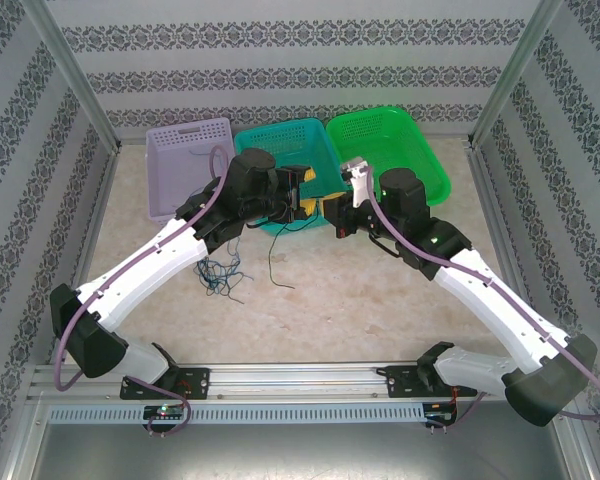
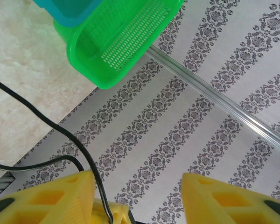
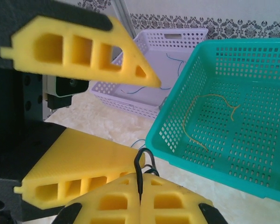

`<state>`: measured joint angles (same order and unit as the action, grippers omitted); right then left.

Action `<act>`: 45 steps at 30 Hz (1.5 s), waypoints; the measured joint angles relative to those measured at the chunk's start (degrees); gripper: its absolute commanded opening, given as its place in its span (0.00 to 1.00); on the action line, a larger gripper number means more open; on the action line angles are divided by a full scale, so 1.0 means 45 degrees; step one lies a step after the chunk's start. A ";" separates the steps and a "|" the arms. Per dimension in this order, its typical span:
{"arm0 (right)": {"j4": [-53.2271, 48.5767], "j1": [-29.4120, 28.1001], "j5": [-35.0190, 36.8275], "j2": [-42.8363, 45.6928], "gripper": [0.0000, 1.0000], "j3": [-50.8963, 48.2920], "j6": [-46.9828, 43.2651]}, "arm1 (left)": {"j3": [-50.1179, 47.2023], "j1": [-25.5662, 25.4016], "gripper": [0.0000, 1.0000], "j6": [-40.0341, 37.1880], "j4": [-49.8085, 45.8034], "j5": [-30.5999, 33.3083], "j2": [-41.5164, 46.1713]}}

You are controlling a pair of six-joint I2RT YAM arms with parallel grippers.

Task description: Untangle the cables

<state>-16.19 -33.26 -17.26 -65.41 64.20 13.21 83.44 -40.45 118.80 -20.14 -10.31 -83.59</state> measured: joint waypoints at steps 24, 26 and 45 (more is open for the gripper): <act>0.0005 -0.0335 -0.0165 0.0029 0.00 -0.0403 -0.0029 | -0.0277 -0.0010 0.17 -0.0369 -0.0408 -0.0204 -0.0287; -0.0117 -0.0335 -0.0379 0.0024 0.00 -0.0403 -0.0029 | -0.0277 0.0015 0.12 -0.0714 -0.0471 -0.0248 -0.0403; -0.1059 0.0957 -0.8417 -0.3400 0.10 0.2045 0.3147 | 0.2725 0.0432 0.00 -0.7441 -0.4886 0.0437 -0.0986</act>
<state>-20.95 -28.95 -55.13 -80.71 73.41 27.38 95.70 -38.50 85.32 -42.13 -8.34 -88.03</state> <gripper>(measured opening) 0.059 0.047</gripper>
